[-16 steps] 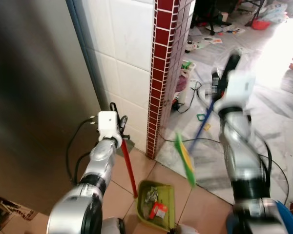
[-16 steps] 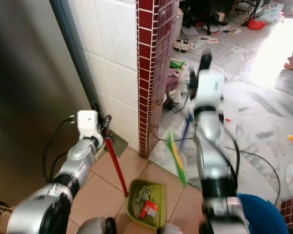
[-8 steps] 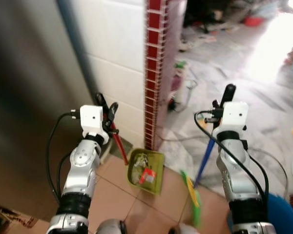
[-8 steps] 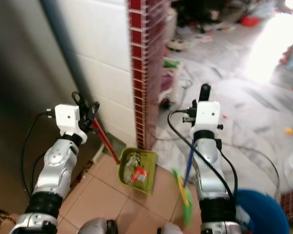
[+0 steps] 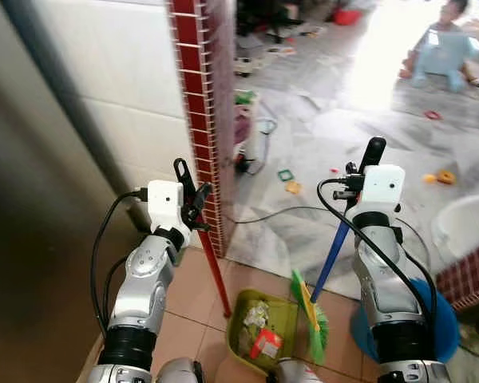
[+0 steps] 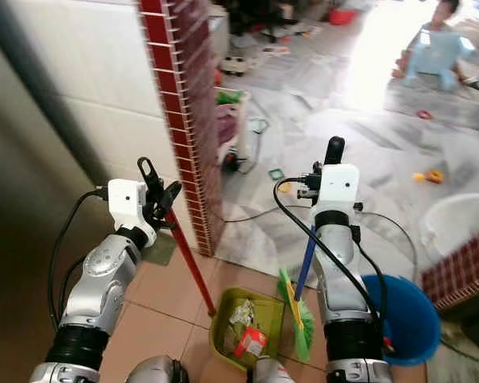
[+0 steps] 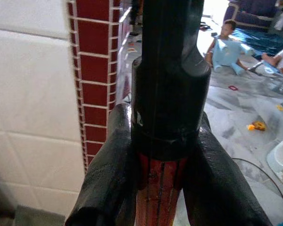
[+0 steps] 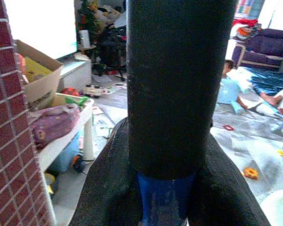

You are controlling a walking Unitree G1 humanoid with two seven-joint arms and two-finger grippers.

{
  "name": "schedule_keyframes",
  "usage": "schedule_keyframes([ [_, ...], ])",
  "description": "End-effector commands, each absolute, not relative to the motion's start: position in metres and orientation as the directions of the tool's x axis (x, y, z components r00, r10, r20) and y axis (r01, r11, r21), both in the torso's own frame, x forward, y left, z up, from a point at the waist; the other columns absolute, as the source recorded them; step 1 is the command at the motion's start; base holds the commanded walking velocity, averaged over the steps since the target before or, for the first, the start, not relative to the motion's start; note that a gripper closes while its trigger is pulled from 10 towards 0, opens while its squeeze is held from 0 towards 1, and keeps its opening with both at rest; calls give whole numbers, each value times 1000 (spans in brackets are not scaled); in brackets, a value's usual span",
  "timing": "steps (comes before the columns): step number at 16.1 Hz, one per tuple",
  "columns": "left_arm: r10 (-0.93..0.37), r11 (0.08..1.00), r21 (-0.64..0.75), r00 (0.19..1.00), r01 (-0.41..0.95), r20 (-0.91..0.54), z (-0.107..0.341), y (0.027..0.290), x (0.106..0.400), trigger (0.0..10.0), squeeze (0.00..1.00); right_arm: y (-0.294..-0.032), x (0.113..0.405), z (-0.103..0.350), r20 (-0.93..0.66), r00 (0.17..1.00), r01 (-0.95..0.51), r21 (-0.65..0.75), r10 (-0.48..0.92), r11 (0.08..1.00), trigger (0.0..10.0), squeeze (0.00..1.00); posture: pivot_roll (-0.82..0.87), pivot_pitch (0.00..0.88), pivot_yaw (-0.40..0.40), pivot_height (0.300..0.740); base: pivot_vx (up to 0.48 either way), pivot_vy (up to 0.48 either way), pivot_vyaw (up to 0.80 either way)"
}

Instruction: Sweep floor

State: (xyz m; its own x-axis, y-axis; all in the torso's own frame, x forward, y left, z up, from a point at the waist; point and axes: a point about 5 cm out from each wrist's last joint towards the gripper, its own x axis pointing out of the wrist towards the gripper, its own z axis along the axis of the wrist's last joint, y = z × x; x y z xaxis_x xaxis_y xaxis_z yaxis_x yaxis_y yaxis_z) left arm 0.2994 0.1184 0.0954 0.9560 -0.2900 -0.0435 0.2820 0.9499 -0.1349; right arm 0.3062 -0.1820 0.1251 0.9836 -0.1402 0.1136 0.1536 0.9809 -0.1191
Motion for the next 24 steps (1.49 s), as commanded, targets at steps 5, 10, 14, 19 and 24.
schedule_keyframes([
  [5,-277,950,-141,961,278,25,118,122,305,10000,0,-184,309,130,129,982,152,-122,-136,981,10000,0,-82,0,52,740,-103,0,-536],
  [10,-275,951,-145,961,274,17,119,122,305,10000,0,-185,311,130,125,982,153,-117,-138,981,10000,0,-84,0,53,740,-262,0,-654],
  [14,-281,949,-144,960,280,15,119,120,306,10000,0,-185,312,130,125,982,155,-115,-140,981,10000,0,-86,0,57,740,-262,0,-536],
  [19,-295,946,-138,956,293,5,119,118,306,10000,0,-186,313,134,130,981,157,-115,-141,981,10000,0,-91,0,56,740,-50,0,-517],
  [24,-311,941,-136,950,308,-1,119,115,305,10000,0,-188,314,132,125,981,162,-122,-146,979,10000,0,-92,0,54,740,0,0,-534],
])
